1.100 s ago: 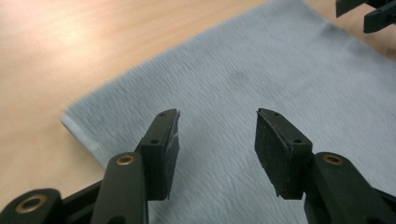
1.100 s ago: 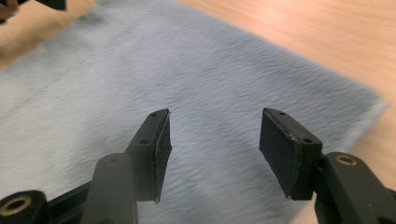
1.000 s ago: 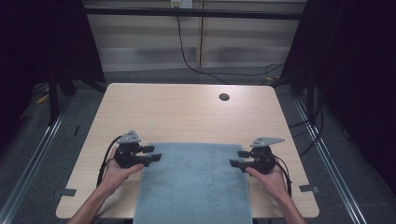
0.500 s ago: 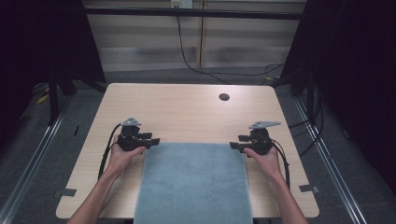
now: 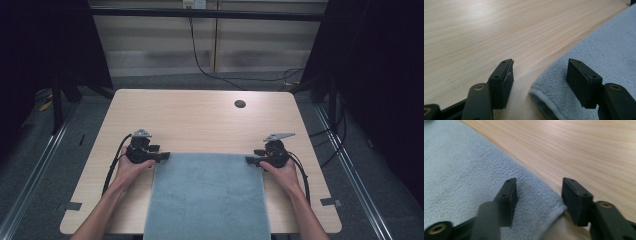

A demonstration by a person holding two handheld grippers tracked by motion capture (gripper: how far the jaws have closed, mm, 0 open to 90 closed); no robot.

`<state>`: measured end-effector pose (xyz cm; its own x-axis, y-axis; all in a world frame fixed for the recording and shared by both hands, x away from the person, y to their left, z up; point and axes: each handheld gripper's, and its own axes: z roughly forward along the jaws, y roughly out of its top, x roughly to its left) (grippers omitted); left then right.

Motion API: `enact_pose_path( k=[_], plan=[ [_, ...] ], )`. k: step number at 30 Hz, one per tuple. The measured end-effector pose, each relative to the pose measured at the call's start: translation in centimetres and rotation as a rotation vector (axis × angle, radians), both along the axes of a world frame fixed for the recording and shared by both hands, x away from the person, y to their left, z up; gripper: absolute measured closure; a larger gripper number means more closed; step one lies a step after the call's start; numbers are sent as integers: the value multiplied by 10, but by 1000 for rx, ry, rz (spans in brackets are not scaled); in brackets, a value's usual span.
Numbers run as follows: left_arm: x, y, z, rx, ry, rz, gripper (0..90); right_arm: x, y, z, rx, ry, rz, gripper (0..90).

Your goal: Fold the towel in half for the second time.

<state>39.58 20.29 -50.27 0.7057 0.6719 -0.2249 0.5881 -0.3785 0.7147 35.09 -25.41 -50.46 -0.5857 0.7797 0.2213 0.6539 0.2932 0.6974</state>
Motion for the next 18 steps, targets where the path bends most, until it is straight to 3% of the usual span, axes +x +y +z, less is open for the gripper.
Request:
enact_pose_path(
  k=[3,7,12,15,18],
  plan=[
    [-3,-4,-1,24,-15,-32,374,-2,0,0,-6,1,8,602],
    [-6,-5,-2,20,-24,-65,384,-5,1,0,1,8,13,715],
    [-13,-5,-3,13,-45,-106,576,-9,6,1,-11,1,-2,782],
    [-13,-3,-5,-23,-18,-106,726,-10,5,3,2,-4,-10,810],
    [-13,-3,-5,-35,-10,-94,779,-9,2,3,25,-2,-12,819]
  ],
)
